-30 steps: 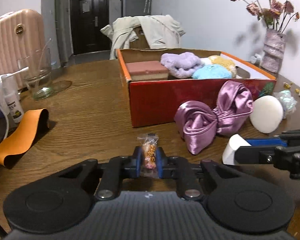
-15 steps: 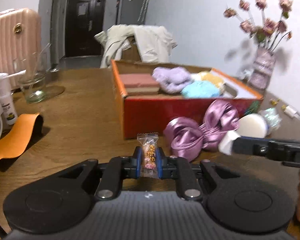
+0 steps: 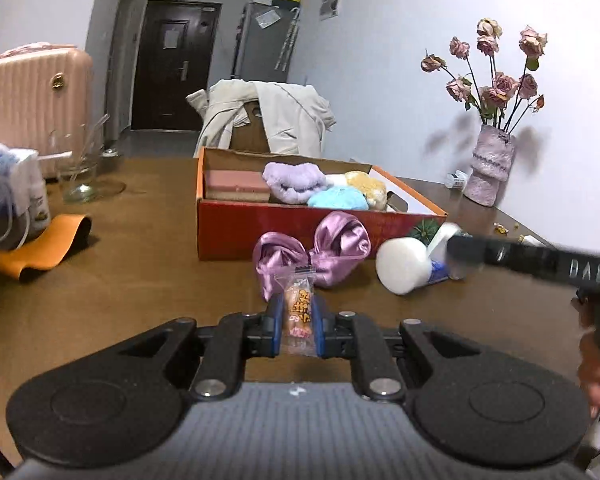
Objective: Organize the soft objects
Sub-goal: 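Carry both items into the box and open both grippers there, then reach both grippers to the pink satin bow and close on its loops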
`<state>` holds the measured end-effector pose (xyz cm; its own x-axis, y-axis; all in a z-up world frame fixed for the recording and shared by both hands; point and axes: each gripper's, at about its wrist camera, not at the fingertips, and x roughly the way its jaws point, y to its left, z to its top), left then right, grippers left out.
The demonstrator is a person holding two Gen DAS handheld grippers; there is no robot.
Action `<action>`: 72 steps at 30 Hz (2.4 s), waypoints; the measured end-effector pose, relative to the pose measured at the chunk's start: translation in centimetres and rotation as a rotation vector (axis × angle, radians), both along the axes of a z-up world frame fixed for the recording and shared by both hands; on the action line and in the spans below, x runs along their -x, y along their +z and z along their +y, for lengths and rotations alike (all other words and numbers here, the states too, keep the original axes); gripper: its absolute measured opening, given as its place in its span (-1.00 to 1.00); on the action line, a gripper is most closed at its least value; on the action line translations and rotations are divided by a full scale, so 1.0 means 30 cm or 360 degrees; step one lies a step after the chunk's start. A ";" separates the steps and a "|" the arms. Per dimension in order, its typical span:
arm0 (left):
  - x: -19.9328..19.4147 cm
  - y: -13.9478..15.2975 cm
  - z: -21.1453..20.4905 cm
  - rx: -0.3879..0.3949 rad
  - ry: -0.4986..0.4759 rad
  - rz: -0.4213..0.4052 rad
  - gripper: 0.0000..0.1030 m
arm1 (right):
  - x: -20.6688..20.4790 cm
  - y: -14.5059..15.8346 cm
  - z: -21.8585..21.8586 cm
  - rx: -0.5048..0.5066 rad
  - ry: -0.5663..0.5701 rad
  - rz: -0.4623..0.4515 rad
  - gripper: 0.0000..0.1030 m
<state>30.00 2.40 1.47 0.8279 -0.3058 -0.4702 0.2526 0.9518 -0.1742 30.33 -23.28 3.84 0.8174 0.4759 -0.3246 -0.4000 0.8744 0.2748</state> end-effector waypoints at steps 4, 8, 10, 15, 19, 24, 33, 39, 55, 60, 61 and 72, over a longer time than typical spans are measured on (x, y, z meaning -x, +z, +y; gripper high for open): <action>0.044 0.017 0.001 0.0050 0.0020 -0.0023 -0.70 | 0.012 0.025 -0.038 0.0024 -0.0016 0.0011 -0.49; 0.007 0.084 0.005 0.0004 0.0056 -0.0095 -0.70 | -0.031 0.070 -0.032 0.0063 0.0019 0.0014 -0.49; -0.049 0.134 0.012 0.0018 0.0043 -0.0135 -0.70 | -0.083 0.100 -0.021 0.0086 0.0051 0.0030 -0.48; -0.284 0.218 0.015 0.0026 -0.0006 -0.0076 -0.70 | -0.306 0.128 0.051 0.0152 0.0105 0.0139 -0.48; -0.514 0.215 -0.003 -0.0075 0.0032 0.0012 -0.70 | -0.518 0.109 0.138 0.0274 0.0141 0.0208 -0.44; -0.751 0.155 -0.024 -0.0185 0.0016 0.0097 -0.67 | -0.814 0.039 0.223 0.0369 0.0094 0.0393 -0.44; -0.879 0.073 0.013 -0.0286 0.0085 0.0089 -0.11 | -1.030 -0.072 0.325 0.0421 0.0112 0.0527 -0.13; -0.746 0.162 0.075 -0.0222 0.0138 -0.0026 0.05 | -0.940 0.032 0.268 0.0372 0.0119 0.0381 -0.01; 0.030 0.250 0.092 -0.0145 0.0294 -0.0321 0.62 | -0.110 0.206 0.039 0.0378 0.0121 -0.0032 0.37; 0.254 0.117 0.101 -0.0073 0.0322 -0.0215 0.65 | 0.099 0.105 0.029 0.0412 0.0041 -0.0070 0.43; 0.283 0.102 0.102 -0.0058 0.0331 -0.0204 0.66 | 0.131 0.084 0.030 0.0407 0.0036 -0.0062 0.44; 0.387 0.086 0.123 -0.0148 0.0453 -0.0186 0.70 | 0.239 0.019 0.048 0.0290 0.0099 0.0014 0.44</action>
